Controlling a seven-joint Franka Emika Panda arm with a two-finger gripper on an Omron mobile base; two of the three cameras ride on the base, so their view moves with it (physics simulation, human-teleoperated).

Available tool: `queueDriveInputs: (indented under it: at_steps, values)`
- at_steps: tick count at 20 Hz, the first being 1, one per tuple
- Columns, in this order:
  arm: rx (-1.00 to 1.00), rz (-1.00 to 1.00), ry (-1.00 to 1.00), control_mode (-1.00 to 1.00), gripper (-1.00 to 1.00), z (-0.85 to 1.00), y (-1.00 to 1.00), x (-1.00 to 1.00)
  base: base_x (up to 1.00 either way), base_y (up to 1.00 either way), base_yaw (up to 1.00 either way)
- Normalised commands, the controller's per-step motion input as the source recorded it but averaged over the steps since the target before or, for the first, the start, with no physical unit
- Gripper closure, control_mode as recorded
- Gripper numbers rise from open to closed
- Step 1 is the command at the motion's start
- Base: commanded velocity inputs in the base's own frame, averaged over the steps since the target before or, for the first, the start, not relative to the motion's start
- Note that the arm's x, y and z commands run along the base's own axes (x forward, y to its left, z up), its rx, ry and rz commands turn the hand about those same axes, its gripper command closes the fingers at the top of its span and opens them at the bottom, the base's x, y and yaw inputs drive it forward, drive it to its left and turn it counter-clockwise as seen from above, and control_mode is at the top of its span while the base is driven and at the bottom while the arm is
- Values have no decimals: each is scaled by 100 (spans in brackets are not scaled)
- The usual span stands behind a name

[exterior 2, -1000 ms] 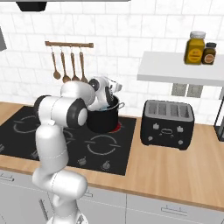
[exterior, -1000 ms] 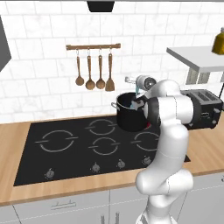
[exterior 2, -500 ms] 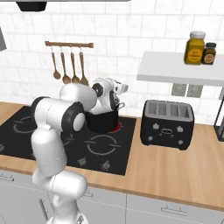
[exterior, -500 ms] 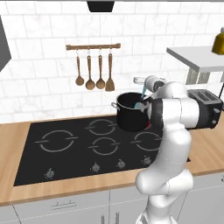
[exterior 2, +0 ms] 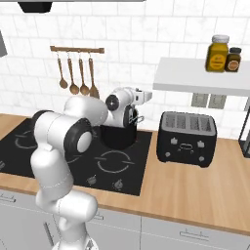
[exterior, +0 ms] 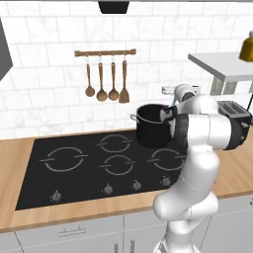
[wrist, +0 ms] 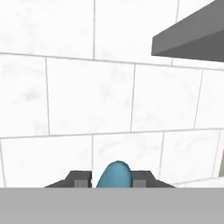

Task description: Put the squash and corn in the pot. Retrieve the spatula and lightly stir the vegetables in the pot.

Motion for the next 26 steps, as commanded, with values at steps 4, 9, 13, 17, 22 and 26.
queueDriveInputs:
  at_steps: [4,9,13,17,22,26]
  values:
    - [-14,-10,-1,-100,100,2,46,-23,0,0,0]
    - [-6,-4,0,-100,100,0,66,-3,0,0,0]
    - [1,0,0,-100,100,0,69,1,0,0,0]
    - [7,0,0,-100,100,0,56,3,0,0,0]
    - [10,0,-6,-100,100,0,21,29,0,0,0]
    - [0,0,-7,-100,100,-36,-3,17,0,0,0]
